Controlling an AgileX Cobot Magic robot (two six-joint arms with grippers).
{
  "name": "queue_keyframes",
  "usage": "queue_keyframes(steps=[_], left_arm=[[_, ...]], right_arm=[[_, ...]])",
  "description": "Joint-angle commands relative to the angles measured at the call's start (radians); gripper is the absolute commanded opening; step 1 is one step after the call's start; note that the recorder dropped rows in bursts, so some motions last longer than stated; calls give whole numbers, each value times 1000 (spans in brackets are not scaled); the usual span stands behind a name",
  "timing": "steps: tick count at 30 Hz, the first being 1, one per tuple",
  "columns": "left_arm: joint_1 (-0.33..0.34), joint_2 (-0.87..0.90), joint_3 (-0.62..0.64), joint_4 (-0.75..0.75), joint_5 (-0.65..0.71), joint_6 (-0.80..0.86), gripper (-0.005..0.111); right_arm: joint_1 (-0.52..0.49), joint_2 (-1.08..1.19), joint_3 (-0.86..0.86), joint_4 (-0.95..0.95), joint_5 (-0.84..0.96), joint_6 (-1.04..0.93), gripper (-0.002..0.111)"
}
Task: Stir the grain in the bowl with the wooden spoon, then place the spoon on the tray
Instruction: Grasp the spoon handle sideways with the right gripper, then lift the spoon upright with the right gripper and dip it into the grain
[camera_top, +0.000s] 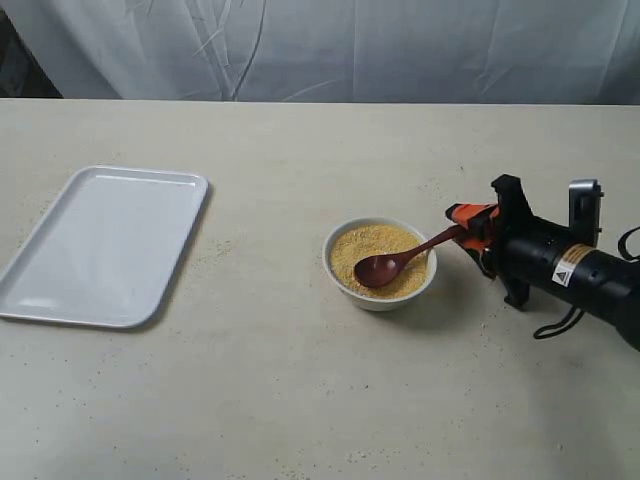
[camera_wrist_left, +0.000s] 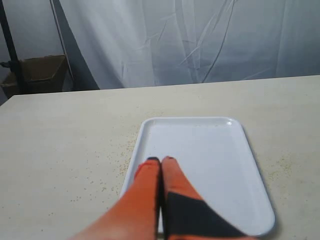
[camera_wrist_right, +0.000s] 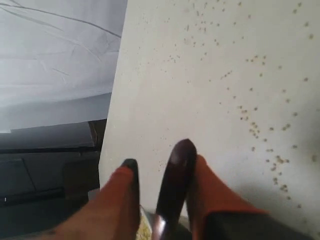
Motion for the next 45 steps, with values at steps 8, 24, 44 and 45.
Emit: queue_keyframes(steps=[8, 24, 44, 45], left_arm=[[-4, -5, 2, 4, -9, -4, 0], [-4, -5, 2, 4, -9, -4, 0], [-4, -5, 2, 4, -7, -4, 0], [-4, -5, 2, 4, -7, -4, 0]], right_arm=[[45, 3, -4, 137, -58, -4, 0], [56, -273, -5, 121, -58, -395, 0], [238, -304, -64, 200, 82, -1079, 0], [238, -291, -64, 205, 82, -1079, 0]])
